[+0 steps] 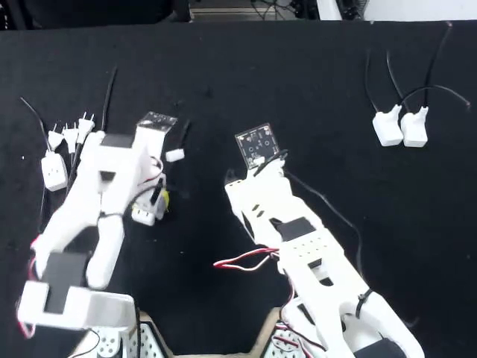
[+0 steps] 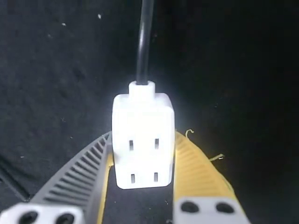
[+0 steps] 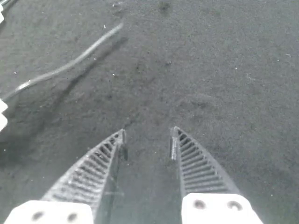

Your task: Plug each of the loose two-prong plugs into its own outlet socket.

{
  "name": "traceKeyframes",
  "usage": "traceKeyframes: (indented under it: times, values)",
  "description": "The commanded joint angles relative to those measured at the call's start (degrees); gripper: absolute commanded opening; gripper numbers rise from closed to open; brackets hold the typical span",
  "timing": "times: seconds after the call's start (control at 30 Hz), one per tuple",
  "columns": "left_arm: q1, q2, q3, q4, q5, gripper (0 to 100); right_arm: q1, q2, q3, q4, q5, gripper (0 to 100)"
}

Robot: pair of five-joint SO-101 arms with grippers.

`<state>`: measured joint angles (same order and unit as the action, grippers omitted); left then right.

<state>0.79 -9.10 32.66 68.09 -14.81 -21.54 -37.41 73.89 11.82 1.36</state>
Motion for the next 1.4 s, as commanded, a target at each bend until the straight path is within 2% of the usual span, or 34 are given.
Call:
traceKeyframes:
  times: [0.0,0.1,0.17,0.4,0.53,0.67,0.8,0.93,1.1,1.27,1.37]
  values:
    - [1.3,-9.1,1.0,-1.8,2.1,10,-0.4,-1.9,-0.7,-1.5,0.1,14.9]
    - [1.7,-10.5,1.0,-1.1,7.6,24,-0.4,-1.9,-0.6,-1.5,0.1,14.9]
    - [1.6,-10.3,1.0,-1.0,10.3,29,-0.4,-1.9,-0.6,-1.5,0.1,14.9]
    - [0.1,-10.8,0.4,1.2,8.6,25,-0.4,-1.9,-0.5,-1.5,0.1,14.9]
    - [-6.6,-10.7,-0.9,1.5,7.4,25,-0.4,-1.9,-0.5,-1.5,0.1,14.9]
    - [-16.4,-10.1,0.3,-4.8,6.7,25,-0.4,-1.9,-0.5,-1.5,0.1,14.9]
    - [-21.3,-10.1,3.9,-11.8,6.7,25,-0.4,-1.9,-0.5,-1.5,0.1,14.9]
    - [-20.4,-10.1,8.9,-16.0,6.7,25,-0.4,-1.9,-0.5,-1.5,0.1,14.9]
    - [-13.1,-10.8,13.1,-16.1,6.8,25,-0.4,-1.9,-0.5,-1.5,0.1,14.9]
    - [-6.9,-10.9,9.0,-9.9,7.1,25,-0.4,-1.9,-0.5,-1.5,0.1,14.9]
    - [-6.7,-10.9,6.3,-7.1,6.8,25,-0.4,-1.9,-0.5,-1.5,0.1,14.9]
